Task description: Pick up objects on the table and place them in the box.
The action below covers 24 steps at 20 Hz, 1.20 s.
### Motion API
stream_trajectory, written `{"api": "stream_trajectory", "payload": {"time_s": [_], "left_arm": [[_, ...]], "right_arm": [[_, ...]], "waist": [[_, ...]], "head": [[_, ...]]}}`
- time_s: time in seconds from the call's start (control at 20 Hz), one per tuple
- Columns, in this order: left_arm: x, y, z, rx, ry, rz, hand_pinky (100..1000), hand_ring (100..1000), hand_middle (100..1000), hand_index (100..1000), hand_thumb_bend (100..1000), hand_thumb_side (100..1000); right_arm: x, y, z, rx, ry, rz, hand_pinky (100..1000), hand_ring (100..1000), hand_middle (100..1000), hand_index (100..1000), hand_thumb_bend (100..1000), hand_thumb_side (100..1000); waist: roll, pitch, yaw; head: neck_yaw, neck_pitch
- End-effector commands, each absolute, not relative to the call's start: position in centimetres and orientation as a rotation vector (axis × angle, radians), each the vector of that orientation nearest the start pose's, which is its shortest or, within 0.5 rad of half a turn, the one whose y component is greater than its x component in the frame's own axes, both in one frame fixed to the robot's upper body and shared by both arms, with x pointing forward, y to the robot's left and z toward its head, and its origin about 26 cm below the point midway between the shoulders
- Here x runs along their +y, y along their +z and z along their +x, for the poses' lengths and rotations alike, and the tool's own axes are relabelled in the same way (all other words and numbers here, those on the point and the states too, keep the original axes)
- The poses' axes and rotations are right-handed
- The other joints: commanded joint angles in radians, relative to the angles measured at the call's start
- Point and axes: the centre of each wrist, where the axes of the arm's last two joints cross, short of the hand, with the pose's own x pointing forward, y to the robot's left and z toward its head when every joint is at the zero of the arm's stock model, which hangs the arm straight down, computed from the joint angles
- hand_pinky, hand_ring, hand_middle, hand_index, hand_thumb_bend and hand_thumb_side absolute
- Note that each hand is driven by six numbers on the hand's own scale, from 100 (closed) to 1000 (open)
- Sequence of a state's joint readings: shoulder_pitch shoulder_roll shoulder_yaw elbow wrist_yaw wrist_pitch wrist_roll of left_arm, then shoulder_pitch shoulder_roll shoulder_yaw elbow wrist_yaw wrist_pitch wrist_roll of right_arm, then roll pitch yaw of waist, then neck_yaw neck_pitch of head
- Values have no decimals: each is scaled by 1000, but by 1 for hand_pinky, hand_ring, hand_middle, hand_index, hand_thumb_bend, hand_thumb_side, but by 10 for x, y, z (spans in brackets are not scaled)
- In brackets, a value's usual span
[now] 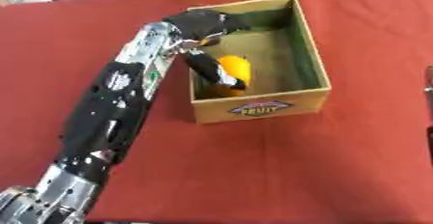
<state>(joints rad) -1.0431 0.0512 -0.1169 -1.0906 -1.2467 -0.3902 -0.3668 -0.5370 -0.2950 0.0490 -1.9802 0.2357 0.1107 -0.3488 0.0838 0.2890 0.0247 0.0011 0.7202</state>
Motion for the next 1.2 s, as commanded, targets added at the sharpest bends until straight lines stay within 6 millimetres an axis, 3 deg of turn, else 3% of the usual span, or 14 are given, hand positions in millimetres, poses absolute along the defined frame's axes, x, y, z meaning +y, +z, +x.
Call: {"api": "stream_trajectory", "payload": {"time_s": [0.05,0.1,0.15,0.3,0.45,0.5,0.6,0.7,0.75,0.8,1.2], "left_arm": [[99,258,450,2518,2150,-1163,694,832,853,982,707,825],[101,262,448,2557,2103,-1165,690,830,850,981,699,824],[104,267,446,2602,2046,-1172,644,796,804,955,621,812],[119,279,440,2770,1847,-1212,592,739,747,940,572,807],[133,275,433,2948,1662,-1229,538,679,661,930,485,821],[140,273,431,3002,1596,-1242,536,677,659,928,480,822],[154,270,426,3101,1460,-1279,501,640,633,892,342,815],[170,268,421,3194,1308,-1321,496,633,632,880,311,805],[177,269,417,3228,1229,-1344,482,622,619,869,282,949],[184,271,414,3253,1154,-1368,480,620,617,866,306,788],[220,284,378,3349,619,-1461,517,594,572,822,204,755]], "right_arm": [[-221,268,311,-2495,76,-527,822,808,607,859,100,1000],[-221,268,311,-2496,75,-527,822,808,607,859,100,1000],[-222,268,311,-2495,73,-530,821,808,607,859,100,1000],[-223,268,311,-2493,66,-544,821,807,607,859,100,1000],[-225,270,311,-2498,58,-564,819,806,609,859,100,1000],[-225,270,312,-2501,56,-567,819,806,610,859,100,1000],[-226,272,312,-2509,50,-572,818,805,611,859,100,1000],[-226,273,312,-2514,46,-577,817,805,611,858,100,1000],[-226,273,312,-2516,44,-579,817,805,611,858,100,1000],[-226,274,312,-2518,41,-580,817,805,611,858,100,1000],[-225,277,312,-2533,24,-581,816,804,612,858,100,1000]], "waist": [[-10,-24,3],[-10,-25,4],[-13,-26,6],[-16,-31,15],[-19,-36,30],[-21,-38,34],[-26,-39,42],[-31,-39,48],[-34,-38,51],[-36,-38,53],[-52,-35,63]], "head": [[5,8],[5,8],[3,7],[-11,16],[-34,40],[-39,45],[-46,49],[-55,48],[-59,45],[-62,41],[-84,14]]}}
